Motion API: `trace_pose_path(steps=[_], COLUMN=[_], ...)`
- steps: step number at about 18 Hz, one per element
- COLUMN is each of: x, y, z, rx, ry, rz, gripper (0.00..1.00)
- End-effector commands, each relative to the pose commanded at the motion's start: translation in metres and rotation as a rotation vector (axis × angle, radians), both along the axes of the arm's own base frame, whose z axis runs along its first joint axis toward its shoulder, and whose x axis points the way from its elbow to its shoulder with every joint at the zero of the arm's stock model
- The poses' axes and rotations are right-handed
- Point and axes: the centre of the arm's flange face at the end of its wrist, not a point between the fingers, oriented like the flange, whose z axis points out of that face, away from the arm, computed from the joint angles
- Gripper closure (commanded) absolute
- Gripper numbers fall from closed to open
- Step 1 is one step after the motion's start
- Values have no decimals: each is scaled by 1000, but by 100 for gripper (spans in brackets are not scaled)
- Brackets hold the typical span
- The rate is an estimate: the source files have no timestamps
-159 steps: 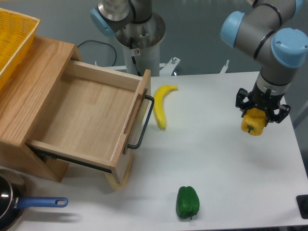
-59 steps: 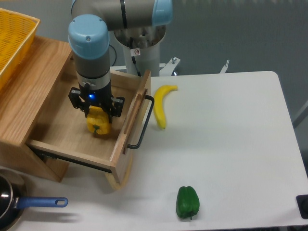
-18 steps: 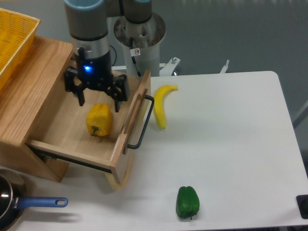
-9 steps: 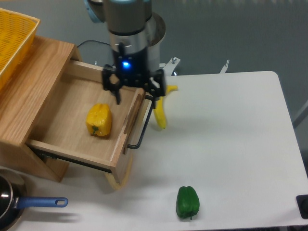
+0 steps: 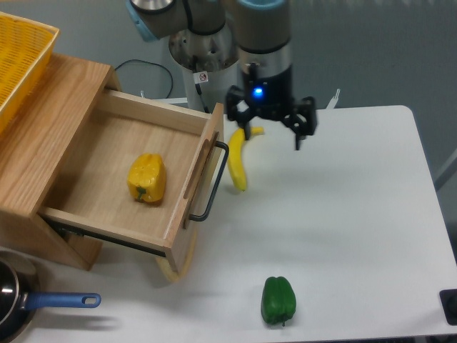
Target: Place the yellow pepper in the top drawer
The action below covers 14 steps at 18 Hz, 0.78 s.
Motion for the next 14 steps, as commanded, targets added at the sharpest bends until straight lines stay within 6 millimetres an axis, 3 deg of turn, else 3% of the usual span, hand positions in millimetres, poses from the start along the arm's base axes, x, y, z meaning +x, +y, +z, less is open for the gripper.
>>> trace_pose_path(steps=[6,14], x=[-48,-83], y=[-11,-14], z=[-29,-72], rx=[-71,-107], ry=[-22,-85], rz=[-110,-200], gripper=[0,0])
